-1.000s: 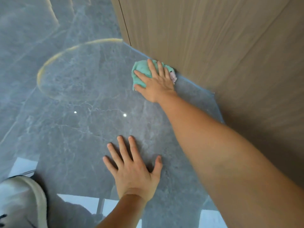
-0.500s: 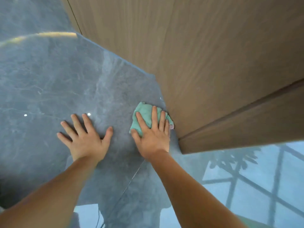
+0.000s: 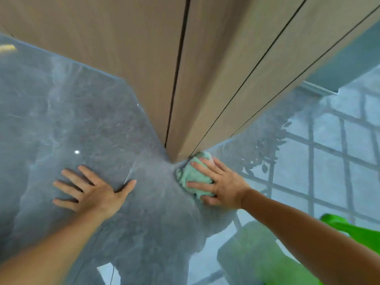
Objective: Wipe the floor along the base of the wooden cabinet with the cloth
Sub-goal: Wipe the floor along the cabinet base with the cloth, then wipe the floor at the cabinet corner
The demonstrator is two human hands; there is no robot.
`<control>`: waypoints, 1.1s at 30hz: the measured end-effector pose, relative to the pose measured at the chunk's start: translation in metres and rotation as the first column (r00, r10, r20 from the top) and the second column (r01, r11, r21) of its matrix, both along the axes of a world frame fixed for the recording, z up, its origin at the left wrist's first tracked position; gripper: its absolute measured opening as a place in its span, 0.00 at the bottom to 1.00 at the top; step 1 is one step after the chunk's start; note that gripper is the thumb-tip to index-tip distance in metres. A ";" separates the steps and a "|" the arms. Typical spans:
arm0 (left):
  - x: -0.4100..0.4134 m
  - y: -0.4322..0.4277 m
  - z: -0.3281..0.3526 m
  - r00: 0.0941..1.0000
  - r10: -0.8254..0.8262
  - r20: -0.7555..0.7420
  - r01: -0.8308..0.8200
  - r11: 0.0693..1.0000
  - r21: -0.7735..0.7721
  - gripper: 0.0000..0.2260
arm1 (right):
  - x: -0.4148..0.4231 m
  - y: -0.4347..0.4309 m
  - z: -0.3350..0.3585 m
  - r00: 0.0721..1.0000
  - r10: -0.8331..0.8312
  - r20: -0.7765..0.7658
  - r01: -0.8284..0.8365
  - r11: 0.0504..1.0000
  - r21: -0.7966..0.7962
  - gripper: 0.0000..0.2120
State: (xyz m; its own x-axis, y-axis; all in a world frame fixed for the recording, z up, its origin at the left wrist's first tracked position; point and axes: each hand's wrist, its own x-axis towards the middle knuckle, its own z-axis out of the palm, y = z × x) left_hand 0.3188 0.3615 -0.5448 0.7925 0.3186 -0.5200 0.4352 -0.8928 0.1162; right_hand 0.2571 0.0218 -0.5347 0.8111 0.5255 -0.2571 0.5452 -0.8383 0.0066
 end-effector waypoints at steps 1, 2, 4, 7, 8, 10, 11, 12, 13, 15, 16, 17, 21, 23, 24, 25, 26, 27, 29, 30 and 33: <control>0.000 0.000 0.000 1.000 -0.008 -0.005 0.008 1.000 0.000 0.65 | -0.005 -0.028 0.002 0.985 -0.173 0.013 0.173 0.984 -0.039 0.26; 0.001 0.000 0.002 1.000 -0.009 -0.011 0.009 1.000 0.002 0.66 | -0.008 -0.054 0.005 0.930 -0.367 0.021 0.368 0.927 -0.075 0.27; 0.001 -0.002 0.007 1.000 -0.012 -0.021 0.012 1.000 0.002 0.66 | -0.003 -0.080 0.011 0.700 -0.714 0.017 0.710 0.693 -0.128 0.30; 0.001 -0.002 0.011 0.998 -0.029 -0.057 0.029 1.000 -0.002 0.66 | 0.021 -0.045 0.013 0.387 -0.922 0.001 0.915 0.384 -0.120 0.33; 0.002 -0.002 0.014 0.997 -0.030 -0.074 0.030 1.000 -0.005 0.66 | 0.027 -0.017 0.014 0.318 -0.947 -0.032 0.942 0.320 -0.100 0.34; 0.002 -0.001 0.019 0.994 -0.024 -0.103 0.022 1.000 -0.020 0.66 | 0.027 0.050 0.011 0.292 -0.951 -0.100 0.954 0.297 -0.041 0.38; 0.002 -0.001 0.020 0.994 -0.023 -0.106 0.021 0.999 -0.026 0.66 | 0.020 0.088 0.011 0.331 -0.935 -0.126 0.942 0.335 -0.013 0.42; 0.002 -0.001 0.021 0.994 -0.021 -0.110 0.018 0.999 -0.035 0.67 | 0.010 0.123 0.012 0.389 -0.907 -0.161 0.920 0.391 0.019 0.46; 0.002 0.000 0.020 0.993 -0.019 -0.113 0.015 0.999 -0.041 0.67 | -0.001 0.153 0.013 0.457 -0.867 -0.197 0.888 0.456 0.055 0.49; 0.003 0.002 0.019 0.993 -0.029 -0.118 0.024 0.999 -0.049 0.67 | -0.021 0.189 0.016 0.585 -0.773 -0.244 0.808 0.581 0.097 0.51; 0.003 0.004 0.019 0.992 -0.032 -0.120 0.026 0.998 -0.054 0.67 | -0.026 0.194 0.018 0.633 -0.729 -0.260 0.769 0.629 0.110 0.51; 0.003 0.006 0.018 0.993 -0.028 -0.114 0.022 0.998 -0.058 0.66 | -0.028 0.190 0.020 0.666 -0.690 -0.283 0.741 0.654 0.149 0.49; -0.011 -0.003 0.019 0.992 0.036 0.121 -0.025 0.996 -0.090 0.46 | -0.031 0.141 0.035 0.512 -0.747 -0.425 0.818 0.271 0.507 0.28; -0.032 -0.035 0.032 0.953 -0.124 0.277 0.160 0.981 -0.111 0.34 | -0.034 0.128 0.037 0.357 -0.868 -0.344 0.888 0.202 0.413 0.32; -0.042 -0.057 0.037 0.929 -0.223 0.296 0.278 0.948 -0.157 0.30 | -0.034 0.129 0.037 0.333 -0.882 -0.333 0.912 0.212 0.350 0.32; -0.048 -0.079 0.038 0.917 -0.285 0.280 0.351 0.910 -0.222 0.25 | -0.032 0.132 0.039 0.326 -0.861 -0.392 0.922 0.196 0.335 0.29; -0.049 -0.100 0.043 0.947 -0.257 0.191 0.308 0.895 -0.322 0.21 | -0.030 0.133 0.041 0.312 -0.817 -0.485 0.926 0.148 0.347 0.26; -0.048 -0.116 0.052 0.982 -0.176 0.065 0.187 0.888 -0.420 0.18 | -0.030 0.131 0.048 0.284 -0.772 -0.569 0.936 0.093 0.341 0.24; -0.046 -0.141 0.067 0.992 -0.094 -0.082 0.033 0.835 -0.549 0.11 | -0.039 0.106 0.075 0.145 -0.735 -0.663 0.960 -0.057 0.274 0.22; -0.051 -0.152 0.081 0.985 -0.157 -0.079 0.077 0.791 -0.608 0.08 | -0.053 0.090 0.095 0.081 -0.735 -0.674 0.959 -0.127 0.255 0.22; -0.086 -0.184 0.151 0.942 -0.335 -0.027 0.211 0.652 -0.729 0.19 | -0.111 0.054 0.185 -0.048 -0.794 -0.607 0.917 -0.276 0.287 0.19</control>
State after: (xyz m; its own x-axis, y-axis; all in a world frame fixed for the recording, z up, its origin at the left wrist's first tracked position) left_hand 0.2327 0.1773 -0.3939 0.6773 -0.4120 -0.6095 0.2518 -0.6486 0.7182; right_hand 0.1463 0.0755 -0.3499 0.5444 -0.6489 -0.5316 -0.7980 -0.2052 -0.5667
